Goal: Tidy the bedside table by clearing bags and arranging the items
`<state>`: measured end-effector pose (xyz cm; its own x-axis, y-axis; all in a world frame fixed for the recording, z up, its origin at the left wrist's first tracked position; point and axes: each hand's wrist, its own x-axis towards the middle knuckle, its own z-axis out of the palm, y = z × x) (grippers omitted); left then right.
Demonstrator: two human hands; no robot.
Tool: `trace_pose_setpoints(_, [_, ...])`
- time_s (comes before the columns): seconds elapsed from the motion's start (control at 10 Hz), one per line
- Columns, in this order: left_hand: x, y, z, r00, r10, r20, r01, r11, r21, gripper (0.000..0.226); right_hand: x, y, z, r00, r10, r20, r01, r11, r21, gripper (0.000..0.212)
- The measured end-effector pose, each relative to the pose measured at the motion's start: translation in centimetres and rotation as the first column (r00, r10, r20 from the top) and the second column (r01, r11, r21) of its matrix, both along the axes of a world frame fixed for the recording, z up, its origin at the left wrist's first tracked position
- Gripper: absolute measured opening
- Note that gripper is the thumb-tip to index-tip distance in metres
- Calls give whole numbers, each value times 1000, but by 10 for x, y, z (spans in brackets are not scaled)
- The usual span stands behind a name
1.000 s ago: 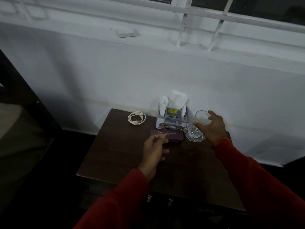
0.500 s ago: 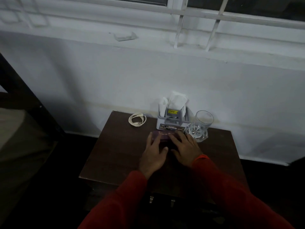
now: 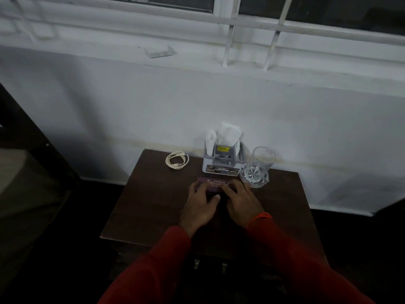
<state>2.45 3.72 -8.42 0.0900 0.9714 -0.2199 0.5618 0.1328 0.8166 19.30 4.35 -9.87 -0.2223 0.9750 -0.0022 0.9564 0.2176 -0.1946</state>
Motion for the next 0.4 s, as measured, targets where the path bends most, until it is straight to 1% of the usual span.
trace_pose_setpoints(0.2, [0,-1,5,1000,-7,11,7,1000,20,45,7,-2,2,999,9,40,-7,998,-59,64])
trace_pose_setpoints(0.3, [0,-1,7,999,6,33,-8,997,71,40,8,-6,14,998,34,53,-30,997,-72,64])
trace_pose_setpoints(0.4, [3,-3,13,995,43,87,-57,984,168,33,12,-10,26,993,91,76,-85,993,-80,63])
